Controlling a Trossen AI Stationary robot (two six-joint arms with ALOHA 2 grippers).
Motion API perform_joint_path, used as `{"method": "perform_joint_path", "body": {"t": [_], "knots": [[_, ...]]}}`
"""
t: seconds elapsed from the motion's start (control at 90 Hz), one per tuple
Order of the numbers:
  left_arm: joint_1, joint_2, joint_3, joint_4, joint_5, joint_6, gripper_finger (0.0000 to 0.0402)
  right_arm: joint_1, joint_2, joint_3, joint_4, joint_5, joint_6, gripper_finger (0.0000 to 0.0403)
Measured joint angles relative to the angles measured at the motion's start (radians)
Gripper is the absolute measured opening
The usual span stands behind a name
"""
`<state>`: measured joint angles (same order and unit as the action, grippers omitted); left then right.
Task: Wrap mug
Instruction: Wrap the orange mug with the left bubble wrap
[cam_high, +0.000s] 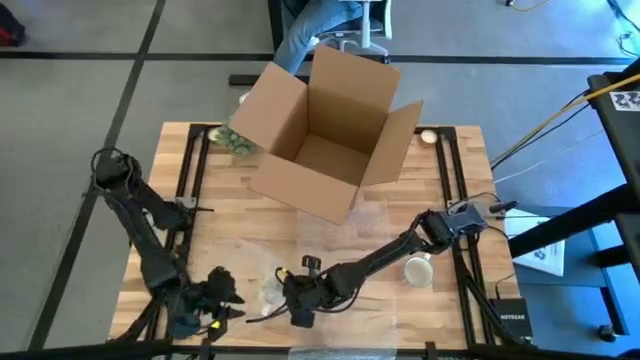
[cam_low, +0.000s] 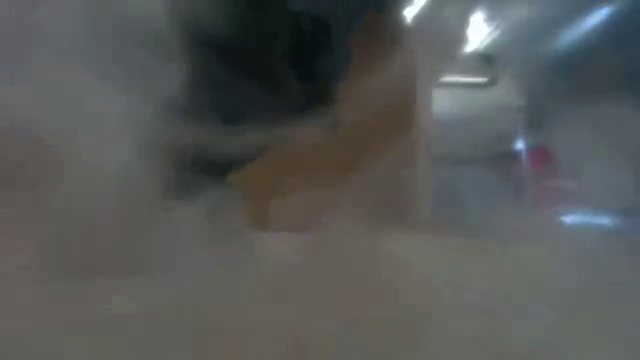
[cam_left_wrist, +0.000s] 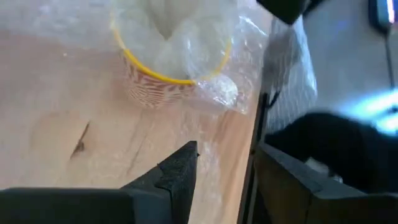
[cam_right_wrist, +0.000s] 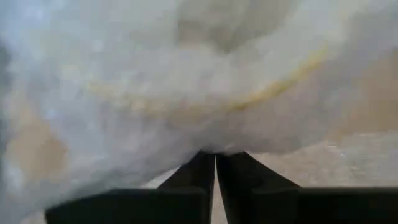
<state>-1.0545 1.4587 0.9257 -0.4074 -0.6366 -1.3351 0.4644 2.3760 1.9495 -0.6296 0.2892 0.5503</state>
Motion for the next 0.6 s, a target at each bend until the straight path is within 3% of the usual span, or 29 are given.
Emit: {"method": "perform_joint_path", "body": {"t": [0.089,0.3,0.6], "knots": [[-0.009,0.052,0.000,0.090,-0.063,-0.011,0.0141,0.000,0.000,0.000,-0.001,0.005,0.005,0.0001],[-0.007,0.185,0.001,0.388,-0.190,0.157,0.0126,0.007,0.000,0.000,0.000,-0.009,0.047,0.0001],[-0.020,0.229,0.001,0.324,-0.165,0.123,0.0118,0.034,0.000,0.000,0.002,0.035,0.080,0.0001]]}}
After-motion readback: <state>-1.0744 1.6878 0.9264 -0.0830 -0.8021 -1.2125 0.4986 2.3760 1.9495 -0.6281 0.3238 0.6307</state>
